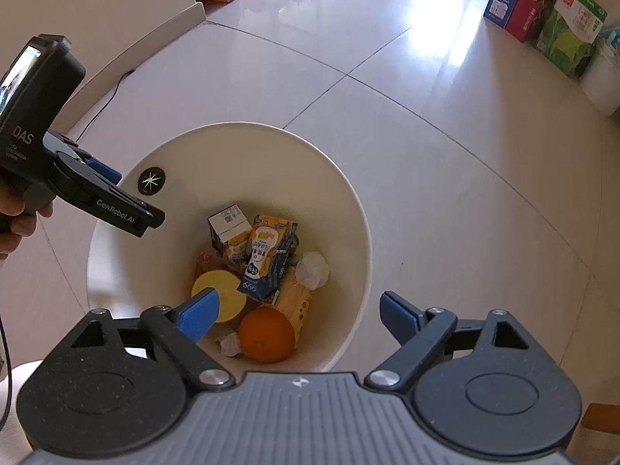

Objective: Organize objects
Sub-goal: 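Set the bin upright with the left tool while the right tool withdraws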

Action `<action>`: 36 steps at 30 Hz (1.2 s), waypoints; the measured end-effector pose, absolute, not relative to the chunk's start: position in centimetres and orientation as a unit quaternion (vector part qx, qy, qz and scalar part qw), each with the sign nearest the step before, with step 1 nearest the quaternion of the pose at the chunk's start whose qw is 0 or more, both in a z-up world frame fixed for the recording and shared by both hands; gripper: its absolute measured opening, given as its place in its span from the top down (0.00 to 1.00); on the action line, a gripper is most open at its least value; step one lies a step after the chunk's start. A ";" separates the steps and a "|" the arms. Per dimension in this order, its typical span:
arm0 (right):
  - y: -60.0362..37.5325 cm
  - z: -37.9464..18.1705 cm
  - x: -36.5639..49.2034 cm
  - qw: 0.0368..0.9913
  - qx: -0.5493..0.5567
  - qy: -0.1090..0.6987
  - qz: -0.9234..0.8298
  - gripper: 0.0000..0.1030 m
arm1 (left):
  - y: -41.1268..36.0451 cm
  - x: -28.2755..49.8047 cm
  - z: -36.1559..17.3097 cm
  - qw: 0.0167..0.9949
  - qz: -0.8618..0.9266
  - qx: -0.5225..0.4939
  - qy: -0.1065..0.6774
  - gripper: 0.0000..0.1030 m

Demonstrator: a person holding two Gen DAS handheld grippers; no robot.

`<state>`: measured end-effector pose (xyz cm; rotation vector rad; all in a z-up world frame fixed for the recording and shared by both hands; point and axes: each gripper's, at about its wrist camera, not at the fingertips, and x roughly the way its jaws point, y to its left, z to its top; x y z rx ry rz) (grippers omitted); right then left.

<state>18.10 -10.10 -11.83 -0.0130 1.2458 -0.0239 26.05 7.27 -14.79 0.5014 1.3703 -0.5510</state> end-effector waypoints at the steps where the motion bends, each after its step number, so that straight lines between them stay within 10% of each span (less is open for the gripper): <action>1: -10.1 -11.8 18.1 0.812 -0.005 0.584 -0.011 0.08 | 7.3 26.0 -14.7 0.713 -0.249 0.228 0.615 0.19; 36: -8.0 -6.9 12.0 0.755 0.191 0.602 -0.174 0.00 | 9.9 17.4 -2.8 0.728 -0.204 0.195 0.625 0.10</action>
